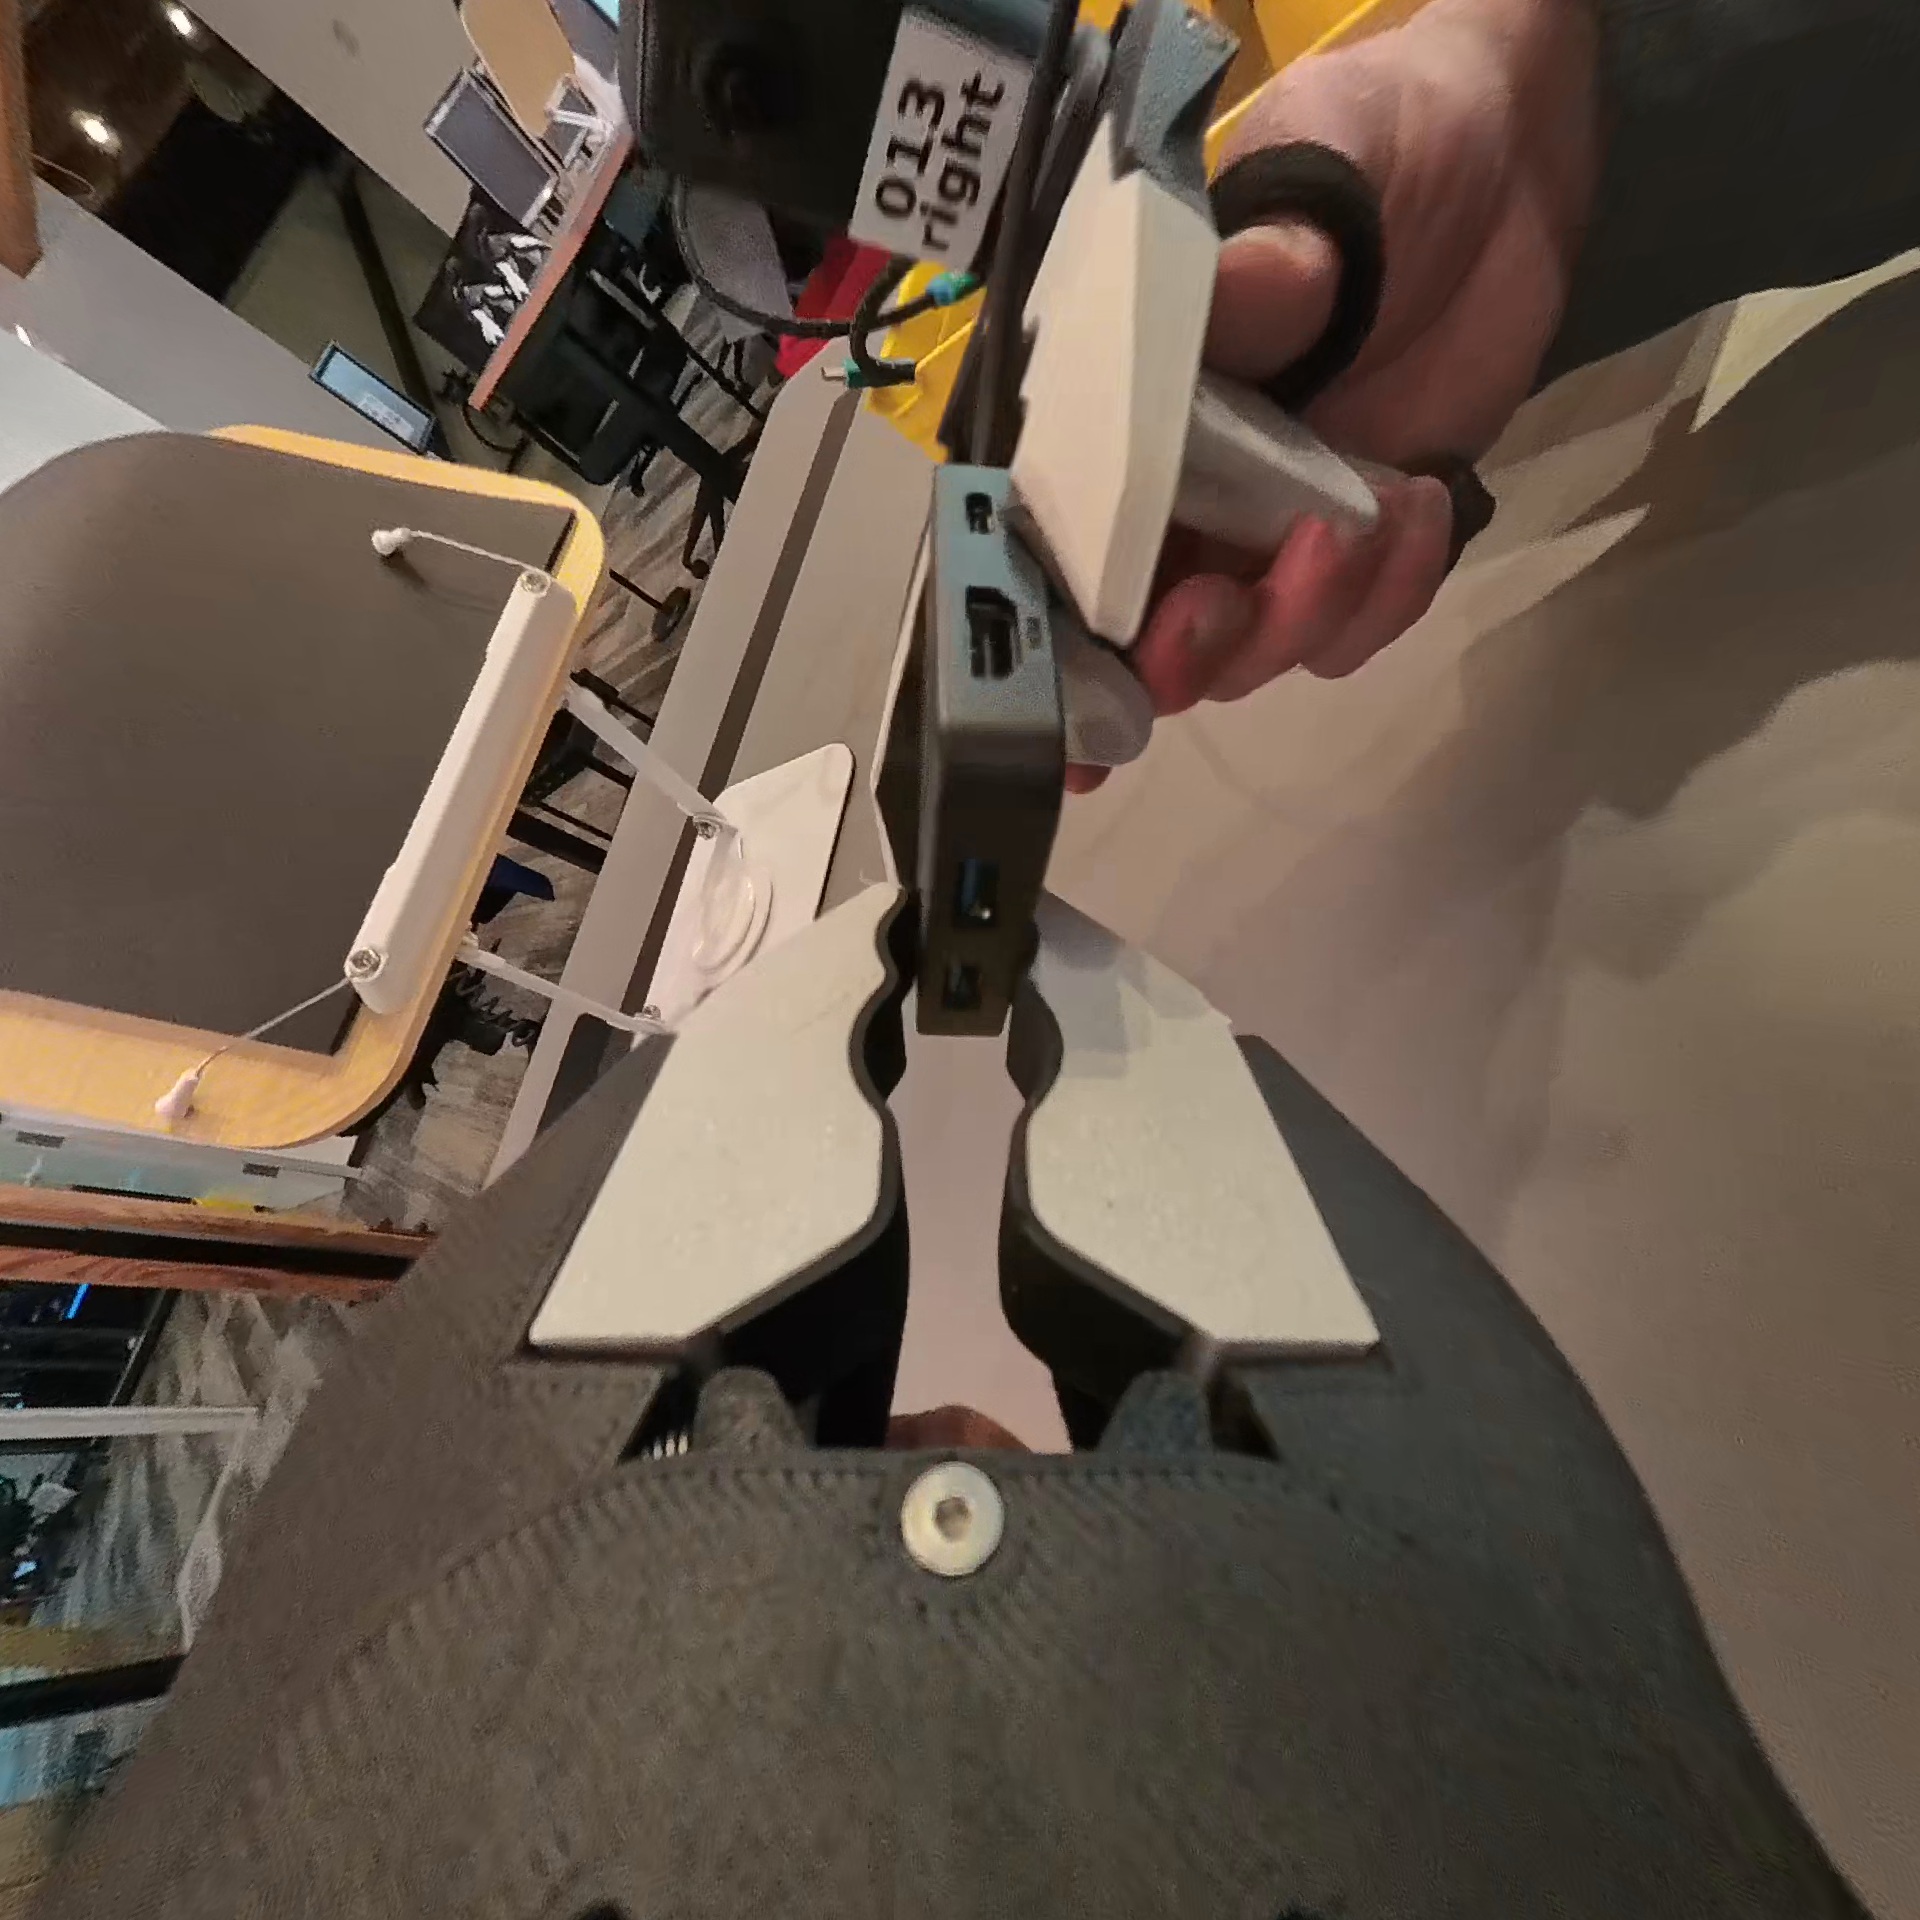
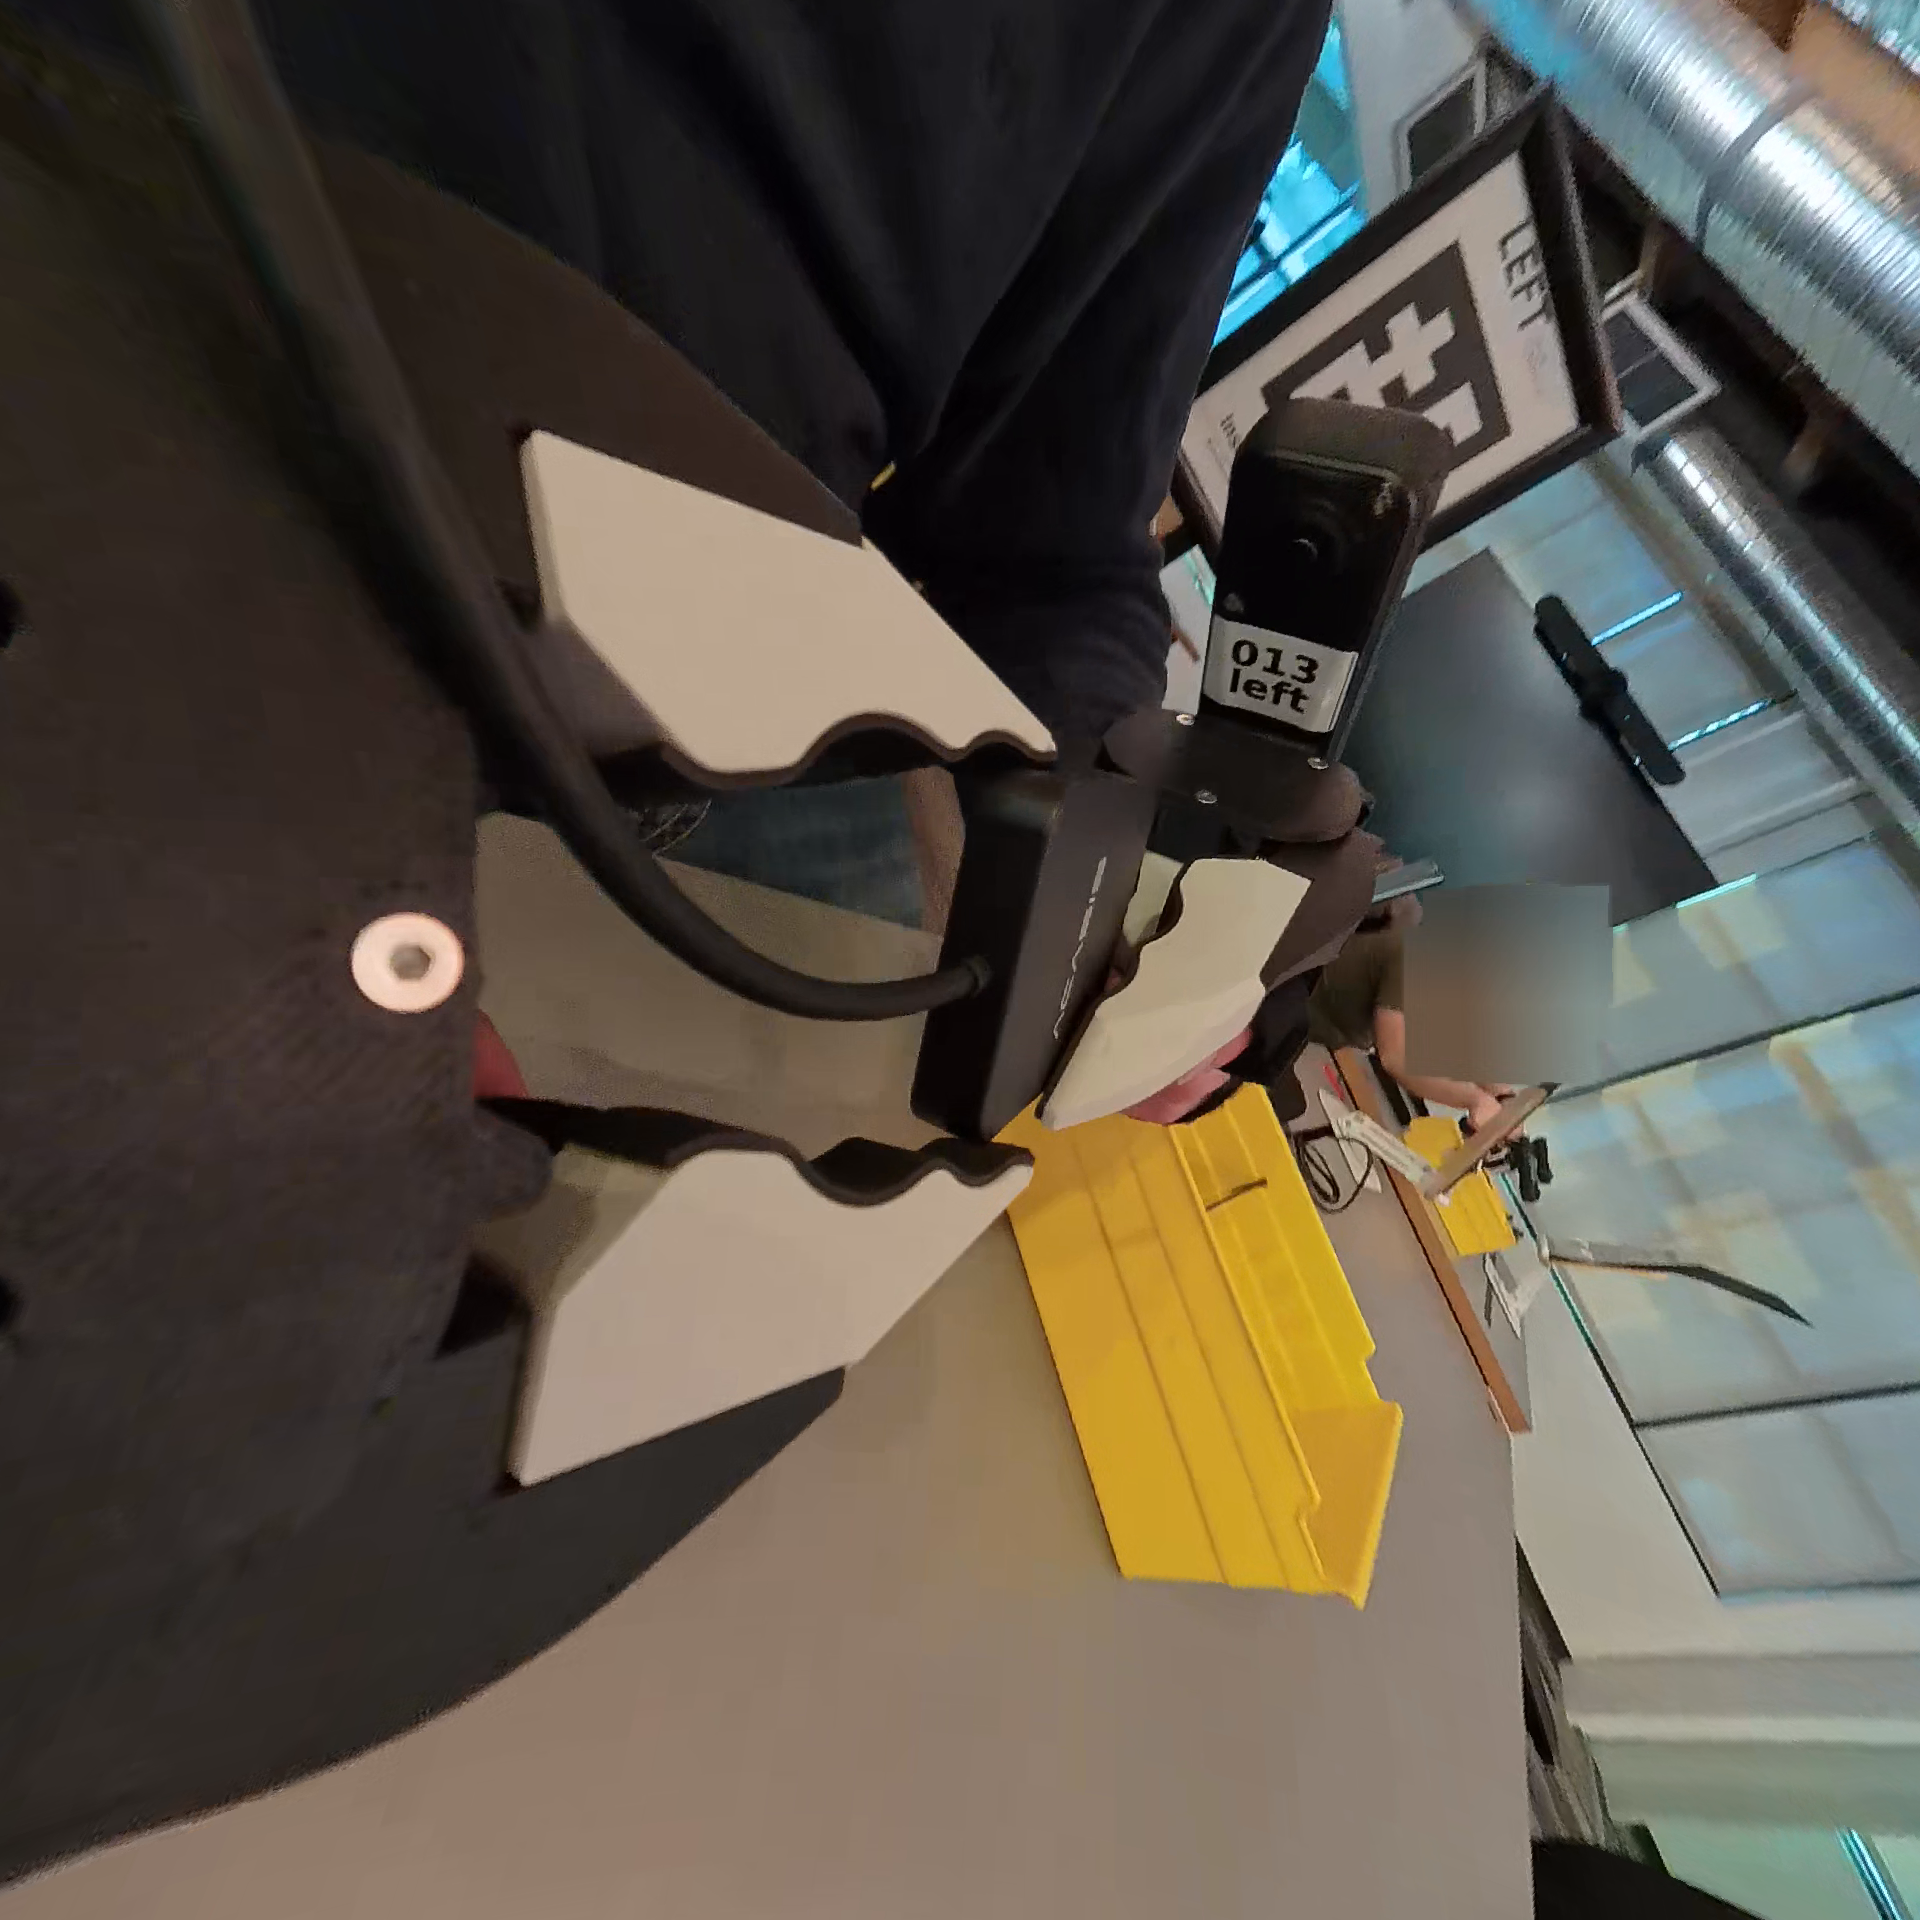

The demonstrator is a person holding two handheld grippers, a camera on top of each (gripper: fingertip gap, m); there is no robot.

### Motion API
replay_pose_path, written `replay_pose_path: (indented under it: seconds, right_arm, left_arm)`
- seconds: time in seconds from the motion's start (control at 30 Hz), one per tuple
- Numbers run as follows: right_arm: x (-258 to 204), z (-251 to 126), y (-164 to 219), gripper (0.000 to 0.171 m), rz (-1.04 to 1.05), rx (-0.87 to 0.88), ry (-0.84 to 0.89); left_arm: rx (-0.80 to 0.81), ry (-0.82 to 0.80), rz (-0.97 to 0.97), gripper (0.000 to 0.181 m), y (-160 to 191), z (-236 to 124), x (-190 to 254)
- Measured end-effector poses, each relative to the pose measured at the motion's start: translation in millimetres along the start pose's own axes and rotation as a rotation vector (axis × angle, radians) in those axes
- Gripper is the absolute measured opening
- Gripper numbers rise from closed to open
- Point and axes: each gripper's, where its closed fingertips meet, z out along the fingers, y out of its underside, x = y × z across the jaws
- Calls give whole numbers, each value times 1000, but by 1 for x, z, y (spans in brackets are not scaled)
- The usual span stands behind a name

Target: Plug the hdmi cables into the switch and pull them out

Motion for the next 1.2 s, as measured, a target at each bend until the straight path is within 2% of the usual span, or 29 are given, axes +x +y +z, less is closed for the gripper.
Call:
replay_pose_path:
  seconds: [0.17,0.23,0.37,0.4,0.47,0.63,0.7,0.73,0.8,0.83,0.87,0.93,1.03,1.2]
  right_arm:
    - [2,-1,-2,69,-94,-18,83]
    - [11,-5,-5,69,-139,-19,168]
    - [25,-13,-9,69,-163,-29,303]
    - [25,-13,-9,69,-162,-31,315]
    - [24,-10,-6,69,-169,-50,328]
    - [15,-18,-11,72,-275,-50,315]
    - [17,-20,-6,74,-360,-125,349]
    - [17,-19,-3,73,-407,-164,360]
    - [14,-16,0,58,-519,-225,359]
    - [13,-14,2,46,-591,-262,370]
    - [13,-13,3,23,-668,-295,390]
    - [14,-11,3,18,-805,-339,434]
    - [18,-9,9,13,-863,-395,485]
    - [48,-31,14,11,-878,-451,649]
  left_arm:
    - [9,40,-72,20,1,1,0]
    - [1,33,-86,28,2,0,-2]
    - [-36,-31,-8,37,-1,-4,-8]
    - [-66,-49,46,34,-1,-2,-6]
    - [-131,-107,119,14,1,1,-9]
    - [-68,-80,76,14,-5,-5,-11]
    - [-16,-30,68,14,-11,-10,-8]
    - [1,-12,63,14,-13,-12,-7]
    - [23,41,56,14,-16,-13,-3]
    - [27,56,48,14,-16,-13,-1]
    - [34,69,38,14,-16,-14,0]
    - [36,100,2,14,-14,-14,2]
    - [-9,138,-59,15,-4,-13,2]
    - [-147,58,-64,38,18,-48,-38]
